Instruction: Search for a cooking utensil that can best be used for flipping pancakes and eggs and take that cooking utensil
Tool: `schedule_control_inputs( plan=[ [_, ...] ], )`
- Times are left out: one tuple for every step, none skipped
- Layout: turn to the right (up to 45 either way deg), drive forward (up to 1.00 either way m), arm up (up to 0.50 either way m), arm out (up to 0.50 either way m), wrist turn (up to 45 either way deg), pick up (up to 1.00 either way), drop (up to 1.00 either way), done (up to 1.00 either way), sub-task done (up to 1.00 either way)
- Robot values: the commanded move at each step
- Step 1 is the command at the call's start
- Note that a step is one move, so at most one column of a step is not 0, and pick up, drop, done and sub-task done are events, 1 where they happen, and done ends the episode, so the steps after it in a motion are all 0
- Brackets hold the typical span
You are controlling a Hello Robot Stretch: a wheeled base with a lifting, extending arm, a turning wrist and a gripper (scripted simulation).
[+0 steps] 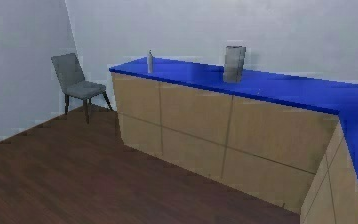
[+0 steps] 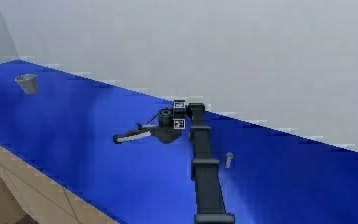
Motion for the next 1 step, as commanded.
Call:
schedule_control_inputs(
  plan=[
    [0.0, 0.0, 0.0, 0.0, 0.0, 1.0, 0.0, 0.0, 0.0]
  ],
)
